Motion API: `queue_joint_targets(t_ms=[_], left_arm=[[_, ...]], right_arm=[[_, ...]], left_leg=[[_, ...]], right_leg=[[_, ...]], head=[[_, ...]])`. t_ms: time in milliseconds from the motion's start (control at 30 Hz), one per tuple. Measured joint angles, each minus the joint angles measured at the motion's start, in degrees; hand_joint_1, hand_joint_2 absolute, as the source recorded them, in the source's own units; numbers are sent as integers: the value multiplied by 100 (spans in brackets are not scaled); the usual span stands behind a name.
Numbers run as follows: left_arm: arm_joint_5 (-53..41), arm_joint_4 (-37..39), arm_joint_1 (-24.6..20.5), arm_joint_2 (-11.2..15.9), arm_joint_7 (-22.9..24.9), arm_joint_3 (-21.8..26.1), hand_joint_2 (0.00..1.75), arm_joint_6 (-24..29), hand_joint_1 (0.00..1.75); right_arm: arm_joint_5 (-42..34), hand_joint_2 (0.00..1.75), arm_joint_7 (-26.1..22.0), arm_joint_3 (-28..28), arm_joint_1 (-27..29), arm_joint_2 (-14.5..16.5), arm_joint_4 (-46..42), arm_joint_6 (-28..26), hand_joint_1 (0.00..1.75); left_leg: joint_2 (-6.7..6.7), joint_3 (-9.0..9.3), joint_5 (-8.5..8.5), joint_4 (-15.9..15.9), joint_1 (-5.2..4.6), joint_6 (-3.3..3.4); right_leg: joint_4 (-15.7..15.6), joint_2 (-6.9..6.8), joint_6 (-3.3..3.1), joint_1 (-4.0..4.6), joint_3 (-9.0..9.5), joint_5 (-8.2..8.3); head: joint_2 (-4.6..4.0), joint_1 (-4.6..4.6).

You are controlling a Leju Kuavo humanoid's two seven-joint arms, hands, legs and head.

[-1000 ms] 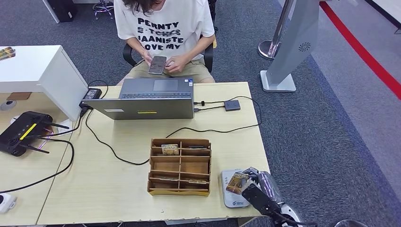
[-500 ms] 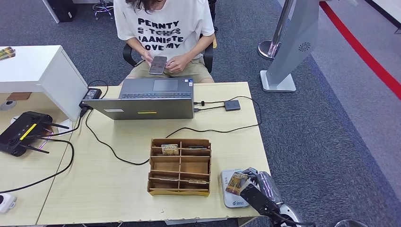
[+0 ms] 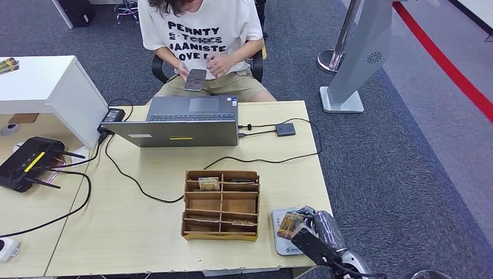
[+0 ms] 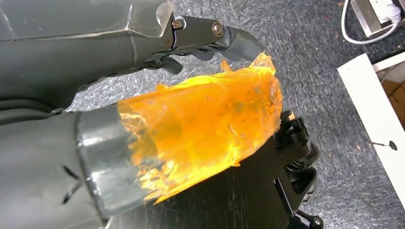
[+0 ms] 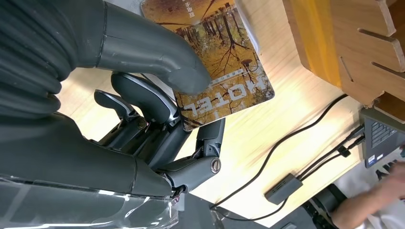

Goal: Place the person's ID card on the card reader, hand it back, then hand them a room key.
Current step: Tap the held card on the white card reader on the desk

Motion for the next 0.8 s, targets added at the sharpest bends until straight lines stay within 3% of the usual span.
queue_joint_targets(t_ms=[467, 700, 800], left_arm=[[691, 2, -26, 326, 848, 272, 0, -1664, 0], [1006, 2, 140, 794, 1110, 553, 0, -2918, 0], [1071, 2, 291, 963, 1161, 648, 0, -3191, 0]], right_arm=[[1086, 175, 143, -29, -722, 492, 540, 226, 175], [1511, 175, 60, 7, -1035, 610, 892, 83, 175], [1534, 175, 21, 37, -1162, 645, 1049, 44, 175]], left_leg=[[4, 7, 9, -1, -2, 7], [8, 9, 8, -2, -1, 7], [8, 9, 8, -2, 0, 7]], right_leg=[[4, 4, 1, -2, 6, 2], [4, 7, 1, -1, 6, 2], [4, 6, 1, -1, 4, 1]], head=[[0, 1], [0, 2], [0, 3]])
